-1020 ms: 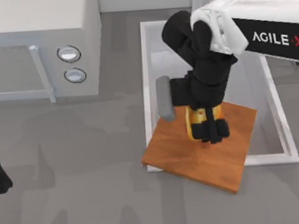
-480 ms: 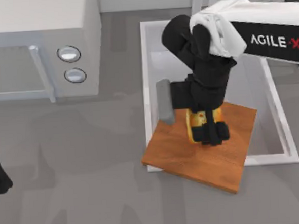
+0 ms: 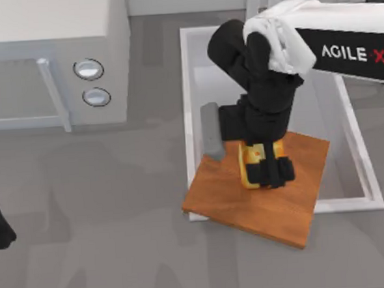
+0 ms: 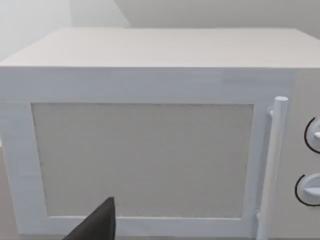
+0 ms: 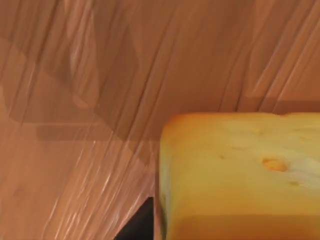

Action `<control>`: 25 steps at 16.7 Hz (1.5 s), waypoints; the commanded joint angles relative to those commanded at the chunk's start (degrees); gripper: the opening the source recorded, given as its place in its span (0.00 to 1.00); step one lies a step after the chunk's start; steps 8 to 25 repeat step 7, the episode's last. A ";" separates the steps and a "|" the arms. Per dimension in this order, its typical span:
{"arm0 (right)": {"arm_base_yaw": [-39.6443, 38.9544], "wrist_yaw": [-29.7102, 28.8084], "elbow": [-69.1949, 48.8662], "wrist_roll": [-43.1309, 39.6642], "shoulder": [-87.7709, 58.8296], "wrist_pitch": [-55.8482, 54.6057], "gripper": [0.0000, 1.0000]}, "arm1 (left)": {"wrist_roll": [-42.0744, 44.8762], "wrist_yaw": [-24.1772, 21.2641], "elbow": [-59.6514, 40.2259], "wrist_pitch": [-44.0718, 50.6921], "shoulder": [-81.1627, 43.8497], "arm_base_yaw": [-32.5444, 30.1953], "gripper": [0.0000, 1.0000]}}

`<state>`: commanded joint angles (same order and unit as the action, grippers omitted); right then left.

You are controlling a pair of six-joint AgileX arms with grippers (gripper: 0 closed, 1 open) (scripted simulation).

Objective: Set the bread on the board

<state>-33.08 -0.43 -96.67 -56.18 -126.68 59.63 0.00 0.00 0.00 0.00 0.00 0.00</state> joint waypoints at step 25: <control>0.00 0.00 0.00 0.00 0.00 0.00 1.00 | 0.00 0.00 0.00 0.00 0.00 0.00 1.00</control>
